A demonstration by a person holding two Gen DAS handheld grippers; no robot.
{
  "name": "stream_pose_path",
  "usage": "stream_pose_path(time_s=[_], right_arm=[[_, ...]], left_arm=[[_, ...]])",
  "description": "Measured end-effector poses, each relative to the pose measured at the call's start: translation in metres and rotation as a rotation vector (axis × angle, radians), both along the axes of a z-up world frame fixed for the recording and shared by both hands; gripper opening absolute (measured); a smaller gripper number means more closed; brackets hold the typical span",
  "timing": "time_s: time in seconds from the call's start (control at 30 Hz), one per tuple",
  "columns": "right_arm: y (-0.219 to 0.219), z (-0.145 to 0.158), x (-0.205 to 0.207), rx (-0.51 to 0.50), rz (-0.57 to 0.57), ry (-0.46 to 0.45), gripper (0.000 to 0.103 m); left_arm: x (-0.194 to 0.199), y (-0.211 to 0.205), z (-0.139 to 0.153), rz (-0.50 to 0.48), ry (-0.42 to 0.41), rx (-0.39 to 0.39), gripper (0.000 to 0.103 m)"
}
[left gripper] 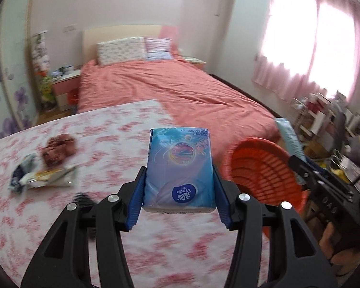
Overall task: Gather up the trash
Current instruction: 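Carry the tissue pack and blue tube over the red basket and open both tools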
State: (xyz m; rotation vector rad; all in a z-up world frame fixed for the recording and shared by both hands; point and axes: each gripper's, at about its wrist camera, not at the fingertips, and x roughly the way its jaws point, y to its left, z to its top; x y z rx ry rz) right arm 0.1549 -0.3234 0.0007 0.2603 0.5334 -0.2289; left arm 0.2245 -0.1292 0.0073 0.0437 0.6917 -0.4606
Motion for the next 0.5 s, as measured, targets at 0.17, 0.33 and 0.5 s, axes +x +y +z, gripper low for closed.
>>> stream_pose_path(time_s=[0.17, 0.33, 0.5], right_arm=[[-0.034, -0.008, -0.011, 0.026, -0.068, 0.003, 0.028], [-0.068, -0.017, -0.018, 0.058, -0.121, 0.004, 0.028], [-0.090, -0.027, -0.018, 0.079, -0.152, 0.008, 0.028]], left_arm=[[0.001, -0.045, -0.006, -0.104, 0.005, 0.002, 0.053], [-0.001, -0.080, -0.012, -0.181, 0.016, -0.002, 0.053], [0.006, -0.109, -0.021, -0.230, 0.042, -0.001, 0.053]])
